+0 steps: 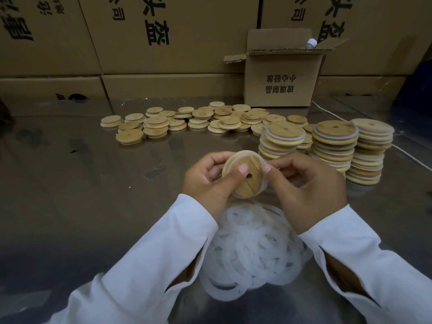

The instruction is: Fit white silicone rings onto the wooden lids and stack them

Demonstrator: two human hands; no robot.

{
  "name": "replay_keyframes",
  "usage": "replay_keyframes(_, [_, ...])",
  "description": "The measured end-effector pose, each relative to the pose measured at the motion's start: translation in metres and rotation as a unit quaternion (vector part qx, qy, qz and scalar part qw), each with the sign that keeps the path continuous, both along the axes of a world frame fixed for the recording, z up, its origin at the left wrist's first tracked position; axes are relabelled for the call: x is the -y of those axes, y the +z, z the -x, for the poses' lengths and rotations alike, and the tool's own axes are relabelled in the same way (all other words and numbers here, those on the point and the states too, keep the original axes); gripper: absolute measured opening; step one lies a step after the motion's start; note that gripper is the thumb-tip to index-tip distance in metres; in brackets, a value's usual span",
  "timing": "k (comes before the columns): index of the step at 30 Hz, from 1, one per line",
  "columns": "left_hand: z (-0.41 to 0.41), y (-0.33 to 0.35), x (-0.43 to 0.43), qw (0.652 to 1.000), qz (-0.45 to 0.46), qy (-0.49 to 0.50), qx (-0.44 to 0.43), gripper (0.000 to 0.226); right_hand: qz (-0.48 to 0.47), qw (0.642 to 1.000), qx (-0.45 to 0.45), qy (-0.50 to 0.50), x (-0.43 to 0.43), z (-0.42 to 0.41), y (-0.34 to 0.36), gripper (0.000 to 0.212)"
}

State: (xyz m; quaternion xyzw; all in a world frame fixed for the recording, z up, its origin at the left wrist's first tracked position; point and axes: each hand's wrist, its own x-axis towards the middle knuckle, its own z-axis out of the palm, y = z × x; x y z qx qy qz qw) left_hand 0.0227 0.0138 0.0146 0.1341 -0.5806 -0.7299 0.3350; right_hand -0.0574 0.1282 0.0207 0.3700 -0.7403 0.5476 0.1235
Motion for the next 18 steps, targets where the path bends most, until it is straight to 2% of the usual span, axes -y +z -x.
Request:
replay_keyframes(9, [-0.001,0.004,0.005,0.997,0.07,0.014,-0.001,0.017,0.003,0.996,0.088,0.031,0.0,0.007,0.005,0.014])
replay_keyframes(15, [-0.005,0.008,0.011,0.995,0.103,0.003,-0.006,0.019,-0.002,0.993,0.101,0.057,-0.001,0.009,0.005,0.016])
replay_keyframes(18, [-0.005,0.005,0.012,0.997,0.075,0.012,-0.001,0.017,-0.003,0.994,0.089,0.071,0.0,0.007,0.004,0.015])
